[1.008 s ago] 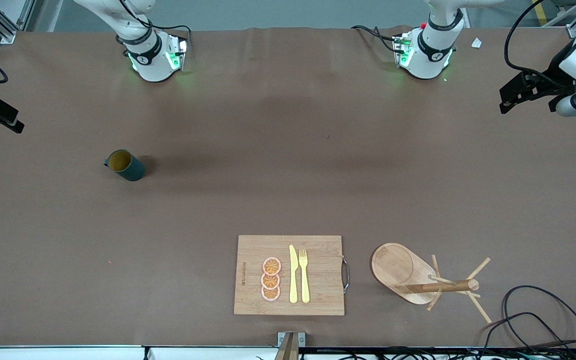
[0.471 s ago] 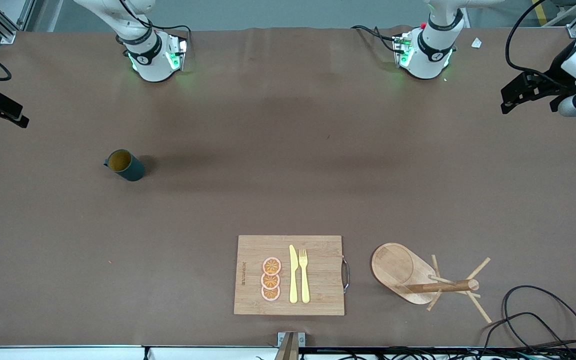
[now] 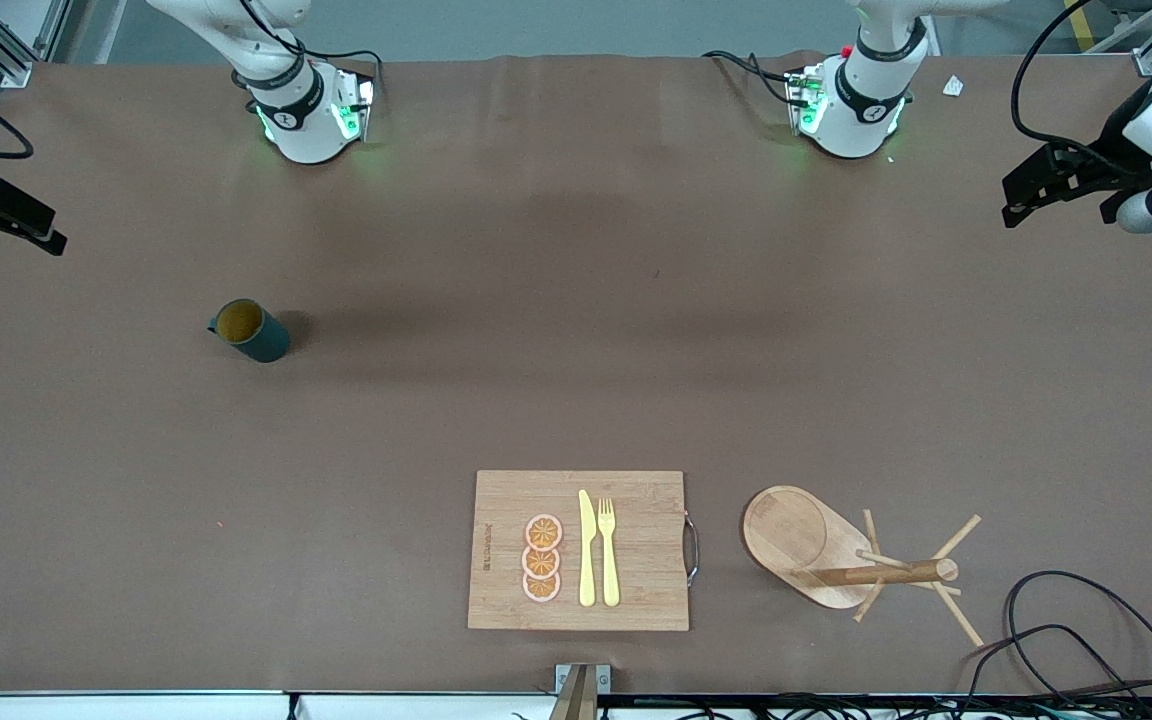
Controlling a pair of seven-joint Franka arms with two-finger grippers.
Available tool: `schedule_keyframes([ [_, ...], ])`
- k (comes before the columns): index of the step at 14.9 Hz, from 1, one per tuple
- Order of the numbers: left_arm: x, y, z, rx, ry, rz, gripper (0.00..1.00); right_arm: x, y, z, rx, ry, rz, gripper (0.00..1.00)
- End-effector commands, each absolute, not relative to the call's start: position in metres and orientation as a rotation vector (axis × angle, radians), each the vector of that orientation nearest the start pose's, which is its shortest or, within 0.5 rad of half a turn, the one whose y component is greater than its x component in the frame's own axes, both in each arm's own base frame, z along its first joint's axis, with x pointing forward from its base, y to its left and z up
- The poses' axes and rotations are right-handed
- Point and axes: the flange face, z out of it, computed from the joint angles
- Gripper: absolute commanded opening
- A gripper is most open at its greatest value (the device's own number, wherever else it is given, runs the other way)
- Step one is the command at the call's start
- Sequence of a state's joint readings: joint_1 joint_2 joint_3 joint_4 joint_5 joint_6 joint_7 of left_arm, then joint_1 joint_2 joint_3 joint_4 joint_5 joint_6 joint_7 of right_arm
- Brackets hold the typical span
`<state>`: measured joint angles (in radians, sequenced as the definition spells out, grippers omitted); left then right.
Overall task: Pass cup and hang on rack
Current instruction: 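Move the right gripper down toward the teal mug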
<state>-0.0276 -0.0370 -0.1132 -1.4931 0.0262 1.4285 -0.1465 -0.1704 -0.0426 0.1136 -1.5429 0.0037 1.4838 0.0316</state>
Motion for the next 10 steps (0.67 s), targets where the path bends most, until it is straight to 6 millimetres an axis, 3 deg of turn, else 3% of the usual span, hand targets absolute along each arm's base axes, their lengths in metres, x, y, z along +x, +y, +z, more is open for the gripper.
schedule_keyframes([
  [1,0.520,-0.069,0.675,-3.091,0.002,0.031,1.00,0.532,-0.030,0.648,-3.132,0.136,0.055,1.00],
  [6,0.521,-0.059,0.675,-3.095,-0.021,0.032,1.00,0.536,-0.031,0.631,-3.121,0.137,0.115,1.00],
  [10,0.521,-0.059,0.676,-3.093,-0.022,0.022,1.00,0.538,-0.027,0.597,-3.120,0.122,0.170,1.00],
])
